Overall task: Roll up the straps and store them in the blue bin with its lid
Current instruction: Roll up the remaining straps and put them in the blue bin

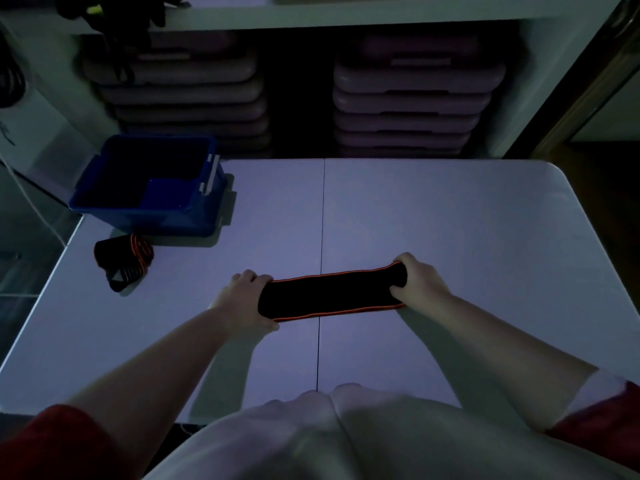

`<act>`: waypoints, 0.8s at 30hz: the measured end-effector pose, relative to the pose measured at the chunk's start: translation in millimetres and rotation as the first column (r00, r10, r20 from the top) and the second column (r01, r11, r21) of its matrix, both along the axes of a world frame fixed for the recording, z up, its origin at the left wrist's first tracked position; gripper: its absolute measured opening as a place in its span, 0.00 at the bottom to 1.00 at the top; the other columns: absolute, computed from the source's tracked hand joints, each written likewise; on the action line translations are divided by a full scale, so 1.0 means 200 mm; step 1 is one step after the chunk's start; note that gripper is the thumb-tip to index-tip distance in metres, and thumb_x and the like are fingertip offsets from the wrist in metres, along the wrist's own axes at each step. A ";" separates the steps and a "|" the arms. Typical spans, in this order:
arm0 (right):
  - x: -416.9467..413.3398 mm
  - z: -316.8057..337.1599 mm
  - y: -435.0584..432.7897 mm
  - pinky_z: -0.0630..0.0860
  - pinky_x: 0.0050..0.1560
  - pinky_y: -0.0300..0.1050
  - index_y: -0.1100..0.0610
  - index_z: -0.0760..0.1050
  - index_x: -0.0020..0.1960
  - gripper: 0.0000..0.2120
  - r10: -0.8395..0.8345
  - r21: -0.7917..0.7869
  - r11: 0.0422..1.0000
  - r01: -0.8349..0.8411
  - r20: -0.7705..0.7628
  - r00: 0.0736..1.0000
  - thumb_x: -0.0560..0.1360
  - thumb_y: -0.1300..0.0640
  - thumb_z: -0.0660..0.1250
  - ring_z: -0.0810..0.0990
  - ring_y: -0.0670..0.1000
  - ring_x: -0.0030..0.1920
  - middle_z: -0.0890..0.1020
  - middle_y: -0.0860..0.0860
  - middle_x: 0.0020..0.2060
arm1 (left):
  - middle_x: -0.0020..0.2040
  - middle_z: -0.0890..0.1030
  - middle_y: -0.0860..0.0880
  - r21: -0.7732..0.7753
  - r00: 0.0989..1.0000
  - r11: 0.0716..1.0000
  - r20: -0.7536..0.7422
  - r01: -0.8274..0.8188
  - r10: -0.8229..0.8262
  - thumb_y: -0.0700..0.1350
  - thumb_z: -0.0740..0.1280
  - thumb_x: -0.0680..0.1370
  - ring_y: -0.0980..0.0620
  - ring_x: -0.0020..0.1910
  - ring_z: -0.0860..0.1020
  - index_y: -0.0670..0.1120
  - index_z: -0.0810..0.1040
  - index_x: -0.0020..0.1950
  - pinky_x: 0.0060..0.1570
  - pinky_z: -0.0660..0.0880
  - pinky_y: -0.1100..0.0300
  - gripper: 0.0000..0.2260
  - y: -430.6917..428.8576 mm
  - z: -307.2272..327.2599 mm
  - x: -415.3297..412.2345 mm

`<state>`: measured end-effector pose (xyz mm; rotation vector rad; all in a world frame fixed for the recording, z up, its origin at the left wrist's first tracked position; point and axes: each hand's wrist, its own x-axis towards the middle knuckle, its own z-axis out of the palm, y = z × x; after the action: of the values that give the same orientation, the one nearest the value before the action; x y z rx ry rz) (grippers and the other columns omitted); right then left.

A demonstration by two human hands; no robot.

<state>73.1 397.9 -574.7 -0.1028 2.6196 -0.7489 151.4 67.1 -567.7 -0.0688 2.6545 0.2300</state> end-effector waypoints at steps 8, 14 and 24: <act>-0.05 0.03 0.11 0.76 0.41 0.45 0.52 0.68 0.60 0.18 -0.263 -0.143 0.951 0.273 0.086 0.961 0.71 0.62 0.65 0.78 0.55 0.46 0.77 0.54 0.48 | 0.59 0.78 0.45 0.064 0.991 0.997 0.119 0.048 -0.056 0.56 0.77 0.62 0.44 0.58 0.76 0.54 0.66 0.70 0.57 0.75 0.51 0.39 0.00 0.02 -0.32; -0.10 0.03 0.19 0.83 0.30 0.53 0.52 0.68 0.58 0.16 -0.489 -0.273 0.797 0.539 0.233 0.841 0.73 0.63 0.64 0.84 0.60 0.35 0.74 0.53 0.48 | 0.59 0.79 0.44 -0.067 0.985 0.994 -0.146 0.082 -0.091 0.51 0.67 0.73 0.43 0.56 0.76 0.58 0.69 0.67 0.55 0.74 0.50 0.22 0.14 0.08 -0.71; -0.06 0.01 0.03 0.74 0.25 0.38 0.62 0.78 0.38 0.06 -0.503 -0.247 0.782 0.572 0.291 0.814 0.68 0.59 0.69 0.80 0.50 0.26 0.79 0.53 0.27 | 0.63 0.74 0.46 0.160 0.896 0.975 -0.438 0.155 -0.071 0.52 0.67 0.73 0.43 0.64 0.68 0.51 0.74 0.65 0.63 0.64 0.47 0.20 0.47 0.15 -0.86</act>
<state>62.1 403.7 -571.7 0.6374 2.3004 -1.3046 -19.8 161.3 -537.5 0.2269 3.0453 0.5128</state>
